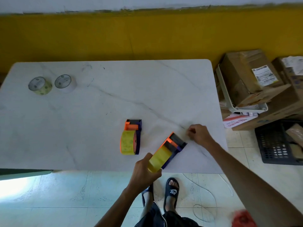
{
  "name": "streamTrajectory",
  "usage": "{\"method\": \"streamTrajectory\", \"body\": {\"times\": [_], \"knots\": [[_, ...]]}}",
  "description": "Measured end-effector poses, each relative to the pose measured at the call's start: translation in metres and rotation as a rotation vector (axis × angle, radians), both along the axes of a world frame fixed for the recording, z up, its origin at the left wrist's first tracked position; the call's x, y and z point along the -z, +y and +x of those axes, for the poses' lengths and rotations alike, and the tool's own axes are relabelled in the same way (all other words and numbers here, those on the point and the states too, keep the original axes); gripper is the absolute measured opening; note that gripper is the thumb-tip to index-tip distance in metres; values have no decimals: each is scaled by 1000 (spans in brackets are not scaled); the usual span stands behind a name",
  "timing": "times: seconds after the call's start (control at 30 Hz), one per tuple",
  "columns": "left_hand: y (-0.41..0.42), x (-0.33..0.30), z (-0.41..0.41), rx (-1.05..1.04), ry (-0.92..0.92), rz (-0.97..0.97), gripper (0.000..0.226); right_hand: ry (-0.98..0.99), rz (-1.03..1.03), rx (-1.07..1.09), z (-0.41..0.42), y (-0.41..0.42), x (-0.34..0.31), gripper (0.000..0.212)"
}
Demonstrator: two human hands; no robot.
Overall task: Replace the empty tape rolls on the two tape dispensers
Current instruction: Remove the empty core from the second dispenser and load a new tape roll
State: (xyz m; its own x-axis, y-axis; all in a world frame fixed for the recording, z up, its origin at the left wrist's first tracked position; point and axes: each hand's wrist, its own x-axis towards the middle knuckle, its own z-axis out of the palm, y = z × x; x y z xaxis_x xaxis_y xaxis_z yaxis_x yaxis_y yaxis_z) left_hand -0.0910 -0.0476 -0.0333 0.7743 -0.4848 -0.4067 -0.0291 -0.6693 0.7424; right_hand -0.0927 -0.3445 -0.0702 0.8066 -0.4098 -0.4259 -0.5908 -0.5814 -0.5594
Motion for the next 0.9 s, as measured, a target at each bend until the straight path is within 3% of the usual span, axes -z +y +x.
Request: {"method": "streamTrajectory", "body": {"times": [0.03, 0.17, 0.3, 0.43, 0.53, 0.67, 0.77, 0.9], "knots": [[1, 0, -2, -21, 21, -24, 32, -44, 56, 12, -7, 11, 3, 3], [6, -1, -2, -46, 68, -89, 32, -193, 6, -2, -34, 46, 7, 41], [6, 2, -2, -57, 76, -98, 32, -120, -48, -5, -38, 74, 3, 32], [5, 1, -4, -158, 130, -130, 35, -85, 178, 55, -36, 102, 9, 19], [-6, -7, -2, -230, 139, -127, 41, 7, 495, 107, -35, 93, -3, 43], [-31, -25, 0, -323, 35, -28, 45, 111, 1005, 287, -29, 81, -23, 15], [-50, -40, 3, -388, -40, 11, 45, 219, 1138, 344, -15, 80, -24, 62], [-76, -54, 21, -464, -11, -3, 53, 228, 1265, 522, 0, 87, -12, 99]]}}
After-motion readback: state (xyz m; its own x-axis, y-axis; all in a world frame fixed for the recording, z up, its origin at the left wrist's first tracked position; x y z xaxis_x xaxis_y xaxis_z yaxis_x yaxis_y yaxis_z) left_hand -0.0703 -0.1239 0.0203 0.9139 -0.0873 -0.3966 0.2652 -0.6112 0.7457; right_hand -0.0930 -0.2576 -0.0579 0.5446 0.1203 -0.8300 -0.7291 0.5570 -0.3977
